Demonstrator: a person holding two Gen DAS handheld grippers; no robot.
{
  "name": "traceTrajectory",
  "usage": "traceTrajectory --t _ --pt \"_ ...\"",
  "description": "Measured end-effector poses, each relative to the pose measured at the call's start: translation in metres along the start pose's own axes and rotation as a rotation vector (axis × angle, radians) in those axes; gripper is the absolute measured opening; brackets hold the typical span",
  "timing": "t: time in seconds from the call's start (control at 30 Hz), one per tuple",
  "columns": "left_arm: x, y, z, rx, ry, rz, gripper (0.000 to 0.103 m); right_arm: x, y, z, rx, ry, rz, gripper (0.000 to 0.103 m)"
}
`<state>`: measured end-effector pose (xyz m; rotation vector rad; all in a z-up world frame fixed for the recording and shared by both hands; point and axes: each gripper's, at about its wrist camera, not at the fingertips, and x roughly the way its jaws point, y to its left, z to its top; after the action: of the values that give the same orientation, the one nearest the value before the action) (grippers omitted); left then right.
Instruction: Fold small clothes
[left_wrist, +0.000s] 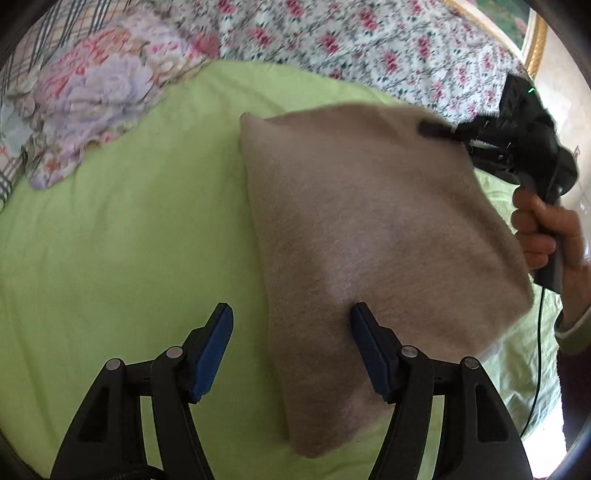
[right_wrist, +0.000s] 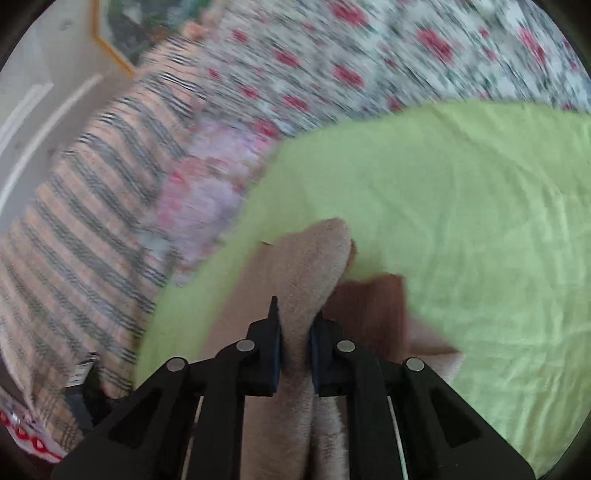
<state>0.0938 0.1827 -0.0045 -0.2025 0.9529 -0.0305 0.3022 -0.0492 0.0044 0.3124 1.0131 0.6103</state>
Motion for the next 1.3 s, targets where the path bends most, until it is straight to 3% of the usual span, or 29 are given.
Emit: traceTrajectory --t 0.1,0.23,0.3,0.33,0.43,0.53,0.73,0.87,0.9,0.97,1.03,1.1,1.23,1.3 --pt "0.002 0.006 -0.004 0.007 0.005 -0.012 0.069 0.019 -0.024 -0.019 0.046 0.073 -0.028 0.014" --pt "0.001 0.006 -0.005 0.045 0.013 -0.013 0.071 0.003 -0.029 -0.028 0.096 0.032 -0.004 0.018" --pt "-0.004 0.006 -0.005 0.057 0.015 -0.022 0.070 -0.010 -0.030 -0.032 0.117 0.015 -0.010 0.040" --pt "-0.011 0.005 -0.005 0.065 0.000 -0.028 0.069 -0.021 -0.030 -0.038 0.124 -0.012 0.001 0.043" --pt "-0.031 -0.001 -0.009 0.102 -0.035 -0.043 0.068 -0.056 -0.020 -0.063 0.120 -0.076 0.041 0.043" --pt "-0.042 -0.006 -0.023 0.127 -0.033 -0.073 0.068 -0.074 -0.009 -0.090 0.118 -0.083 0.070 0.043" --pt "-0.042 -0.018 -0.053 0.165 -0.003 -0.089 0.068 -0.070 0.011 -0.124 0.086 -0.029 0.079 0.043" --pt "-0.038 -0.030 -0.062 0.219 -0.003 -0.093 0.068 -0.061 0.021 -0.134 0.060 -0.006 0.071 0.035" --pt "-0.034 -0.031 -0.062 0.231 -0.007 -0.075 0.067 -0.059 0.022 -0.135 0.056 -0.001 0.059 0.021" --pt "-0.026 -0.030 -0.061 0.231 0.004 -0.032 0.023 -0.063 0.023 -0.135 0.062 -0.013 0.066 0.009" --pt "-0.021 -0.017 -0.057 0.182 0.014 -0.024 0.018 -0.080 0.029 -0.136 0.054 -0.073 0.136 0.009" --pt "-0.021 -0.003 -0.056 0.125 0.009 -0.043 0.016 -0.089 0.035 -0.142 0.026 -0.094 0.146 0.008" --pt "-0.016 0.009 -0.063 0.067 0.026 -0.069 0.014 -0.052 0.024 -0.167 -0.024 0.035 -0.084 0.008" --pt "-0.015 0.008 -0.064 0.062 0.026 -0.072 0.014 -0.040 0.007 -0.176 0.025 0.033 -0.073 0.008"
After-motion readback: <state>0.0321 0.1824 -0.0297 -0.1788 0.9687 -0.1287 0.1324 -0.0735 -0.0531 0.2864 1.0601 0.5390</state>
